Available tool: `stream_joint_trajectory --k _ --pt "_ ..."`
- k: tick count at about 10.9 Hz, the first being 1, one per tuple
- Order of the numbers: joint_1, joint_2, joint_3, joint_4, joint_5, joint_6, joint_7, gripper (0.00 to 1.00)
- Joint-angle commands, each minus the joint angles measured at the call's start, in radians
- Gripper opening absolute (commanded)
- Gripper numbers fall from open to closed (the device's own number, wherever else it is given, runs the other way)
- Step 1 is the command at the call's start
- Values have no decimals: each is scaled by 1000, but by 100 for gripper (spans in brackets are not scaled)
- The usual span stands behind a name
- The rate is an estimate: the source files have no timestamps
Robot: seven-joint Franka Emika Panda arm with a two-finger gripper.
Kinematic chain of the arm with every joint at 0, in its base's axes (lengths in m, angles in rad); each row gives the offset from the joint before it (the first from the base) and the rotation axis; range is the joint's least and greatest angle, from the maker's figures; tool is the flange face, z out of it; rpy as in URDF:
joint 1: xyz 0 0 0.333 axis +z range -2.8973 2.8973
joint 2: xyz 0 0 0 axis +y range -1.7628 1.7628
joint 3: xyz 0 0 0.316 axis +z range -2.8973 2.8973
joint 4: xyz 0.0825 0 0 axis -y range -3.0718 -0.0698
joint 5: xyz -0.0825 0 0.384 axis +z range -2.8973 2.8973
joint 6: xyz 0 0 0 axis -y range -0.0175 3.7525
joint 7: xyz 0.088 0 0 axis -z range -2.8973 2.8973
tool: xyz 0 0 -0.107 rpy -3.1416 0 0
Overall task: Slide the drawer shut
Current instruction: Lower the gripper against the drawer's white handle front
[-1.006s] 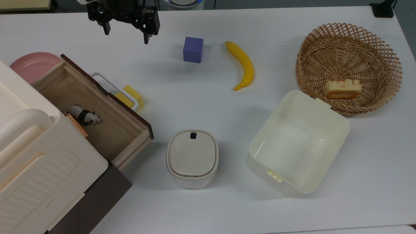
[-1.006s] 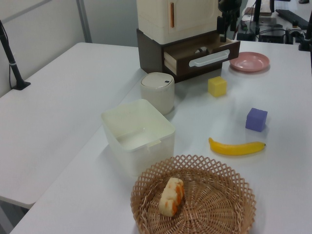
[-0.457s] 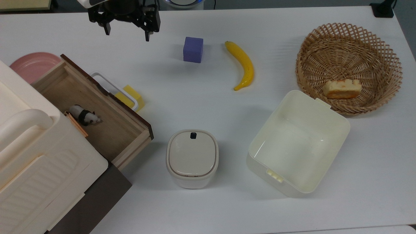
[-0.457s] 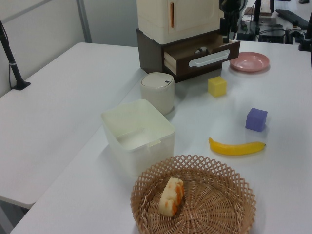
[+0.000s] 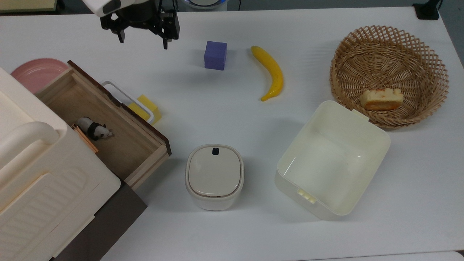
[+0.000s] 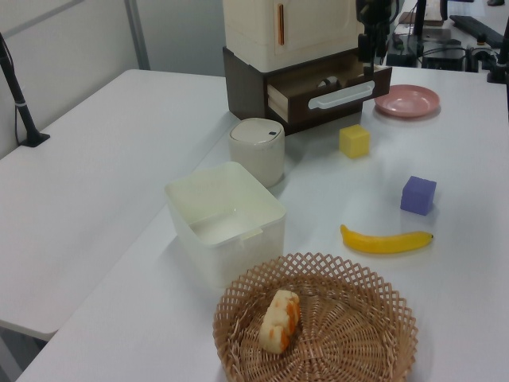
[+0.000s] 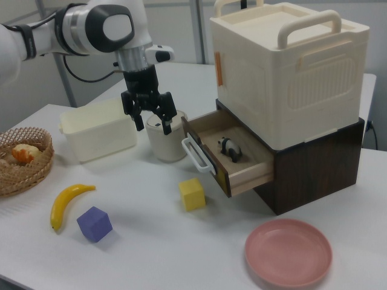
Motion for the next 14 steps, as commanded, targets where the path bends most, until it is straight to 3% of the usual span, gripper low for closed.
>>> stream_joint_trajectory --k 1,3,5,6,8,14 --pt "1 26 -6 -34 5 42 -59 100" --pt "-12 73 -6 -42 7 66 -54 100" --pt "-33 108 -6 -41 36 76 -11 88" --pt "-35 116 -6 -48 42 98 52 72" --pt "-45 131 -6 -62 45 105 144 54" --pt "-74 179 -6 -56 54 312 371 46"
